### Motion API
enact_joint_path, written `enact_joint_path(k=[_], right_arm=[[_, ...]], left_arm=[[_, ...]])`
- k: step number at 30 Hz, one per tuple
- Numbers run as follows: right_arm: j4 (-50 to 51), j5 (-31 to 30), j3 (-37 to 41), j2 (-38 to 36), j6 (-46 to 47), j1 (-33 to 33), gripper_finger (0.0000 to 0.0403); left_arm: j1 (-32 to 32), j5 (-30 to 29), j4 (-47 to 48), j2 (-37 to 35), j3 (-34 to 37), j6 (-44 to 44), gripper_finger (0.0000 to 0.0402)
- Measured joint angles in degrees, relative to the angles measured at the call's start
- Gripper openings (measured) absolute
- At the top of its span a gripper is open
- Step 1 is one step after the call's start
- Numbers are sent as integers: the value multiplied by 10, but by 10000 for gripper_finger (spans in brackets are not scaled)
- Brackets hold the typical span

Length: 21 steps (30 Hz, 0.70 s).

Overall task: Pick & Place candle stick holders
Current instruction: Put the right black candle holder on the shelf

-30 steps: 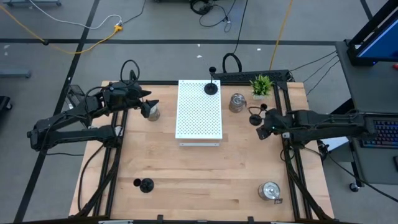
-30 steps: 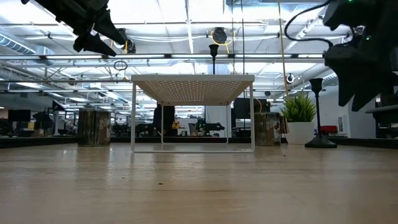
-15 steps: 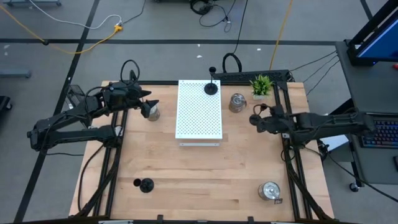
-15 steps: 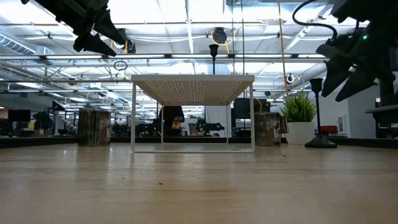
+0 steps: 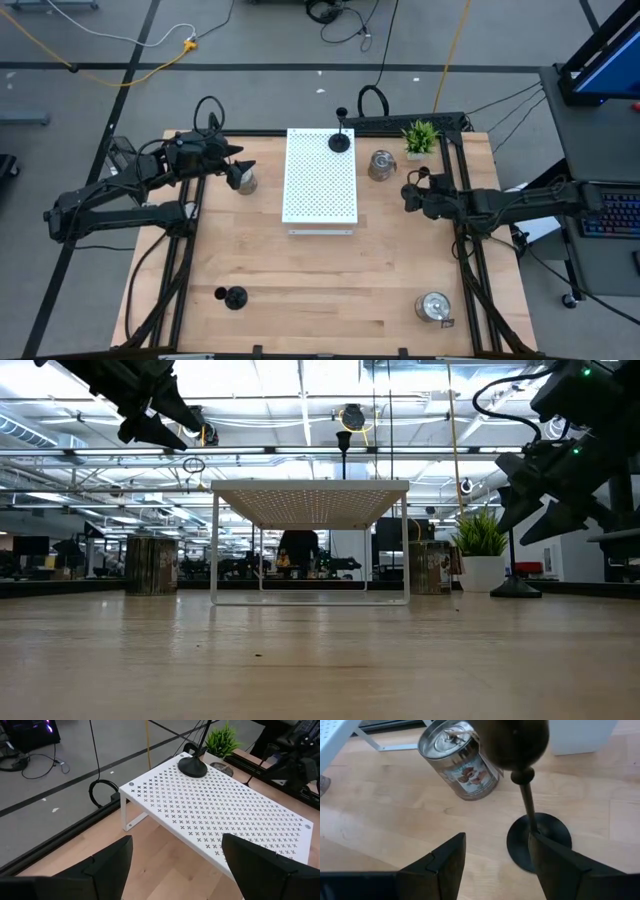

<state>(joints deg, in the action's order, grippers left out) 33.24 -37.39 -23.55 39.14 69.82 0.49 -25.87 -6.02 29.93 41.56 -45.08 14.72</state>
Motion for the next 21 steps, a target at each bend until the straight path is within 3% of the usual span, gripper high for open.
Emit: enact_joint_path(k=[9, 21], right_arm=[[55, 16, 0, 0, 48, -1, 208], [22, -62, 0, 0, 26, -2, 208]], left_arm=[[0, 0, 0, 0, 0, -1, 312], [0, 1, 0, 0, 0, -9, 313]])
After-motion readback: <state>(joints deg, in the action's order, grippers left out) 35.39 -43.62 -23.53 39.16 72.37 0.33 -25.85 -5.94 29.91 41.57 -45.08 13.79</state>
